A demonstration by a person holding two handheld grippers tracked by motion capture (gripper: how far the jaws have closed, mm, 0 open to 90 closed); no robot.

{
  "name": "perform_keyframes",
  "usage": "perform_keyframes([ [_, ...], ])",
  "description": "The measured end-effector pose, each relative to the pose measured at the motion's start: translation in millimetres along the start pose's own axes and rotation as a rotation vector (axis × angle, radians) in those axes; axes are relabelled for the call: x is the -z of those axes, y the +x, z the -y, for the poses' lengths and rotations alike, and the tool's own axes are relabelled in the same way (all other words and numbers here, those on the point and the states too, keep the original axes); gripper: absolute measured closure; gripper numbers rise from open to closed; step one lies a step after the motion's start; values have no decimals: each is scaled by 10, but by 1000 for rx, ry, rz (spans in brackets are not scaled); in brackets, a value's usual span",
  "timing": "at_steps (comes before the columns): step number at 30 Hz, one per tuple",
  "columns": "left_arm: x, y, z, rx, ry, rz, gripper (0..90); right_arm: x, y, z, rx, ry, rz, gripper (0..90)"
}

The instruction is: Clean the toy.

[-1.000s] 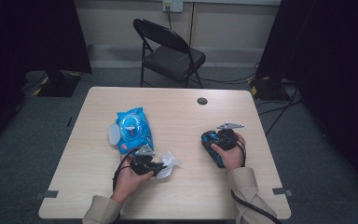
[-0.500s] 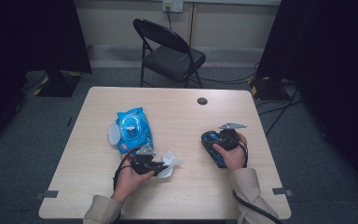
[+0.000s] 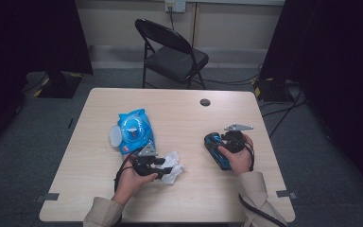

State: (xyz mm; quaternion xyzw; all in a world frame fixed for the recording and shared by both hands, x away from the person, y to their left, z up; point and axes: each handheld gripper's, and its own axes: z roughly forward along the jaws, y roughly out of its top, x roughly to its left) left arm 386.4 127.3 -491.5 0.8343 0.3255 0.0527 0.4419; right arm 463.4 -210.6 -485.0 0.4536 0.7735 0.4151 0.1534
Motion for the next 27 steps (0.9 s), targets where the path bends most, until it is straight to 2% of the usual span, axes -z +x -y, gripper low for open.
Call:
perform_keyframes([
  [4,27,-2,-29,-1,-12,-11,353,62,16,1,5,-6,-7,234],
  [11,104,-11,-69,7,-8,-13,272,185,36,16,9,-9,-24,214],
  [16,182,-32,-117,-8,-23,-7,248,280,55,25,9,-26,-41,204],
  [27,306,-16,-112,-5,-21,-15,201,418,93,103,24,-27,-69,172],
])
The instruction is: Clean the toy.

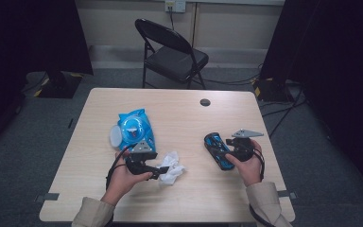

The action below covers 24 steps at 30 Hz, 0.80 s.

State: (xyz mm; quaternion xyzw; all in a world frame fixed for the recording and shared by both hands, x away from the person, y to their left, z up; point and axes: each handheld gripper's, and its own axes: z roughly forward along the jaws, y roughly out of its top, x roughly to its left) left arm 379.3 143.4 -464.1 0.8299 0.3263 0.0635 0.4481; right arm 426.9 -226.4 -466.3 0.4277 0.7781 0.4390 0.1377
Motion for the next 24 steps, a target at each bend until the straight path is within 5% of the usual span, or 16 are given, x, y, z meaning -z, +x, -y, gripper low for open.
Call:
perform_keyframes([
  [24,228,99,172,18,-6,2,170,315,-9,232,25,-3,-20,160],
])
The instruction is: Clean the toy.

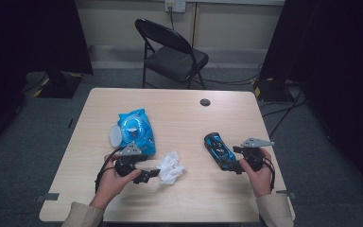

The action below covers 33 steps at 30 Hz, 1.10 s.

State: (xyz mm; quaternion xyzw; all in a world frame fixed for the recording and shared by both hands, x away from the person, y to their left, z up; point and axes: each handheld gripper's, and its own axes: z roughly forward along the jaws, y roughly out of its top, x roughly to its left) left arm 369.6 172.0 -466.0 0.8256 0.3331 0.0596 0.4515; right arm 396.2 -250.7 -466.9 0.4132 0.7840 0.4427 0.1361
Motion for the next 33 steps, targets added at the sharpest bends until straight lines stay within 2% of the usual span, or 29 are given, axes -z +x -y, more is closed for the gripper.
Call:
perform_keyframes([
  [16,113,76,75,-6,4,-13,170,178,-40,219,4,13,9,161],
  [33,222,161,195,12,13,-23,170,371,-98,378,1,26,14,161],
])
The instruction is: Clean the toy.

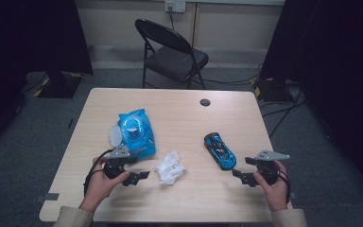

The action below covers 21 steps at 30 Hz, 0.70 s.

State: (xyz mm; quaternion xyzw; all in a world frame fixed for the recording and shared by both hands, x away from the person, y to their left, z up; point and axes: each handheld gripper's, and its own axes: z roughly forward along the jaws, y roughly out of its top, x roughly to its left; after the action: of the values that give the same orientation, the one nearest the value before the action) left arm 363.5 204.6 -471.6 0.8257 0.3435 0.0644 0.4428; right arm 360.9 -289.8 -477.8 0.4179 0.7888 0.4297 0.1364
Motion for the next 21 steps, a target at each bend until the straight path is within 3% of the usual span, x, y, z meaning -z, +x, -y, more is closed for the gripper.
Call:
perform_keyframes([
  [21,136,111,153,15,14,-16,170,117,-58,228,-4,31,15,161],
])
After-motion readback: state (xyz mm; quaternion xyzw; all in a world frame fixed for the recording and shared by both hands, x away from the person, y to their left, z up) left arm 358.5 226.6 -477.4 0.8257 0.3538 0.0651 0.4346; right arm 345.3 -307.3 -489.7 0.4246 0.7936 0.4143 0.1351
